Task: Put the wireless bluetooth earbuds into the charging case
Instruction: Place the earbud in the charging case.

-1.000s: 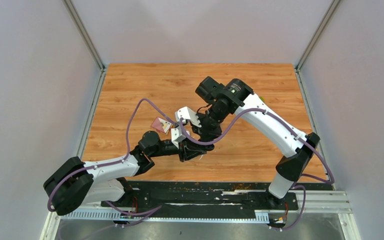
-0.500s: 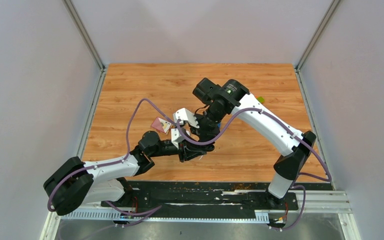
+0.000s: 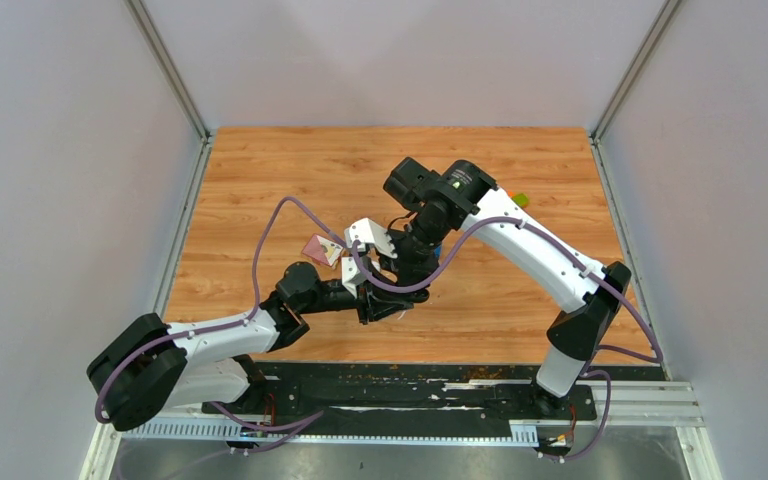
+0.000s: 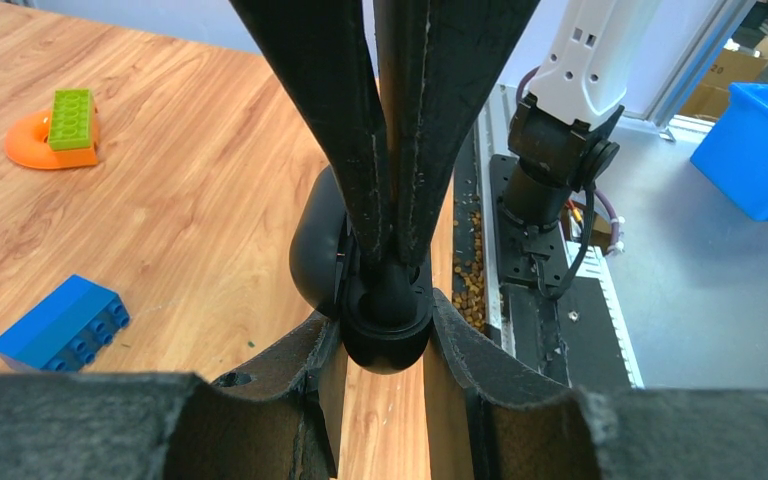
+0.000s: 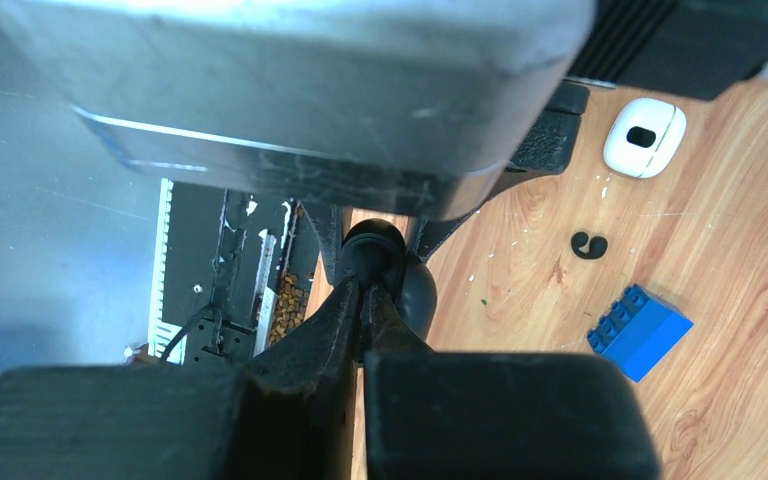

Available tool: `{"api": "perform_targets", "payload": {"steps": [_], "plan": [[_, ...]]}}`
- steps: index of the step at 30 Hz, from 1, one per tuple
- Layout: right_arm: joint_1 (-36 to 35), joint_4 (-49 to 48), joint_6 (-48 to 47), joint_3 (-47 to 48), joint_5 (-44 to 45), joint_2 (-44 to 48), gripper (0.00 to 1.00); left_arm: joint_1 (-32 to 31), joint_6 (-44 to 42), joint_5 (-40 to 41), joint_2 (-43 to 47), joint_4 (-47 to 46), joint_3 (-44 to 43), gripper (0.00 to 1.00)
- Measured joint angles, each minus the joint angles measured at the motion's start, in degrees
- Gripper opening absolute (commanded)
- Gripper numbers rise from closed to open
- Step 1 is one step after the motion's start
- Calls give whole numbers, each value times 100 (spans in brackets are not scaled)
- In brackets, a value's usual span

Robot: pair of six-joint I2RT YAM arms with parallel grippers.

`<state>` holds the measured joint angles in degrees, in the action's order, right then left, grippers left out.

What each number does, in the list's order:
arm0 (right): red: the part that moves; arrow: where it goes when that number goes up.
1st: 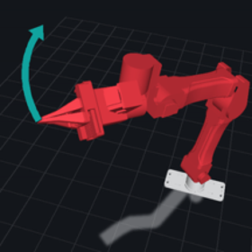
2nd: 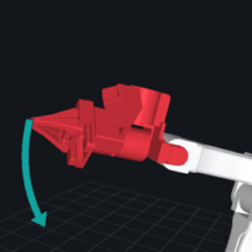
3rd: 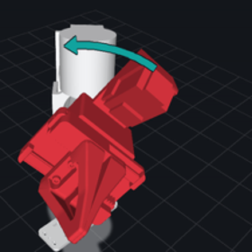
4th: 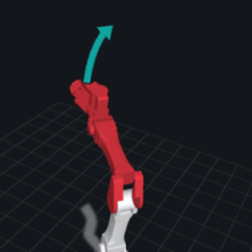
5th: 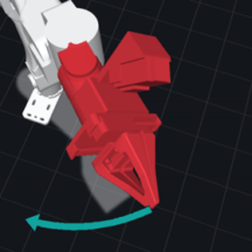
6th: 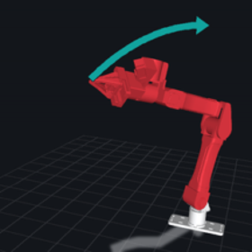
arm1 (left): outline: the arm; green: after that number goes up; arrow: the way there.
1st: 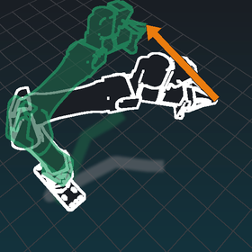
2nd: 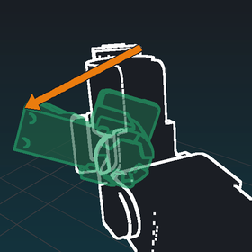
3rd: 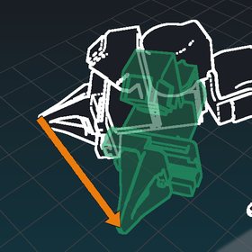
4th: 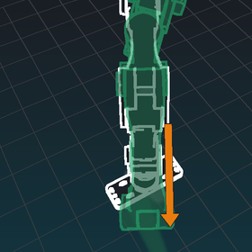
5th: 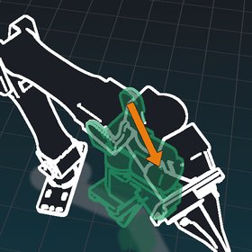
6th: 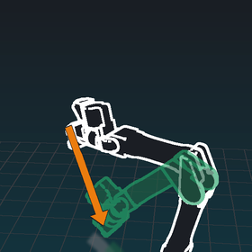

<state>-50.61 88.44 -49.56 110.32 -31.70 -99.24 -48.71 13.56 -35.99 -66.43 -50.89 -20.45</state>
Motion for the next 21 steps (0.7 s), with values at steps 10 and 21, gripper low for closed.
{"api": "perform_targets", "payload": {"steps": [10,21], "plan": [[-35,-52,70,0,50,-7,17,4,20,4,0,-63,0,0],[-37,-55,90,122,11,240,20,9,22,2,0,-79,0,0]]}}
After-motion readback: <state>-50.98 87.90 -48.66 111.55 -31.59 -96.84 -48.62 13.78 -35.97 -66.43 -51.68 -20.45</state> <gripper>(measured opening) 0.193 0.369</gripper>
